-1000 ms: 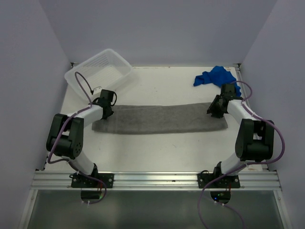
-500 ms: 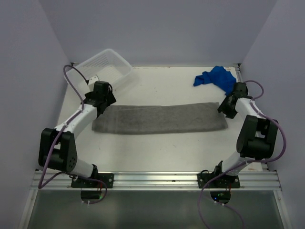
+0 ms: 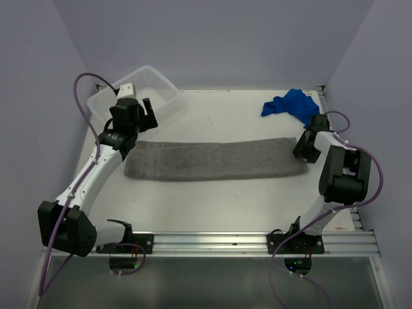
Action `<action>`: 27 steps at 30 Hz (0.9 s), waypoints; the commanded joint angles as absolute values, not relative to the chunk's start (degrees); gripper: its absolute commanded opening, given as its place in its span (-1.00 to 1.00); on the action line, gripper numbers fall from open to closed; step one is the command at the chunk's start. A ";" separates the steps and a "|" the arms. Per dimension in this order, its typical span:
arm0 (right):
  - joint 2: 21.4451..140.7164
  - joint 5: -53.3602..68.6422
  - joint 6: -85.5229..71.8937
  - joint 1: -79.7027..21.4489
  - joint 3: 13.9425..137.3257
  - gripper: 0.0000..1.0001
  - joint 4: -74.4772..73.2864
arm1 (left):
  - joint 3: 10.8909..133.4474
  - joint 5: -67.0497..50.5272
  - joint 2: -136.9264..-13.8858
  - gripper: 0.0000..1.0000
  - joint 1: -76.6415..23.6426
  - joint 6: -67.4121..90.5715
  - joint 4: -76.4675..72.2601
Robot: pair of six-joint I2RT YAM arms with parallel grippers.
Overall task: Roll the towels
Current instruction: Fold the towel
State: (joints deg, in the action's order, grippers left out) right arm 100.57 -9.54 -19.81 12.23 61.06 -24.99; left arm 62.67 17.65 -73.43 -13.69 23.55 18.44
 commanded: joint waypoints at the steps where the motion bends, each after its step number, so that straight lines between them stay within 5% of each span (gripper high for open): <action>1: 101.25 -10.56 -18.28 12.22 60.82 0.05 -22.68 | 64.43 17.31 -71.28 0.73 -14.06 18.11 20.22; 17: 102.74 -1.85 -16.61 12.04 57.48 -0.28 -20.22 | 56.69 16.17 -66.97 0.82 -14.06 17.31 14.77; 27: 101.69 -1.84 -14.94 11.60 60.47 -0.83 -25.83 | 56.25 16.26 -66.01 0.83 -14.15 17.14 14.68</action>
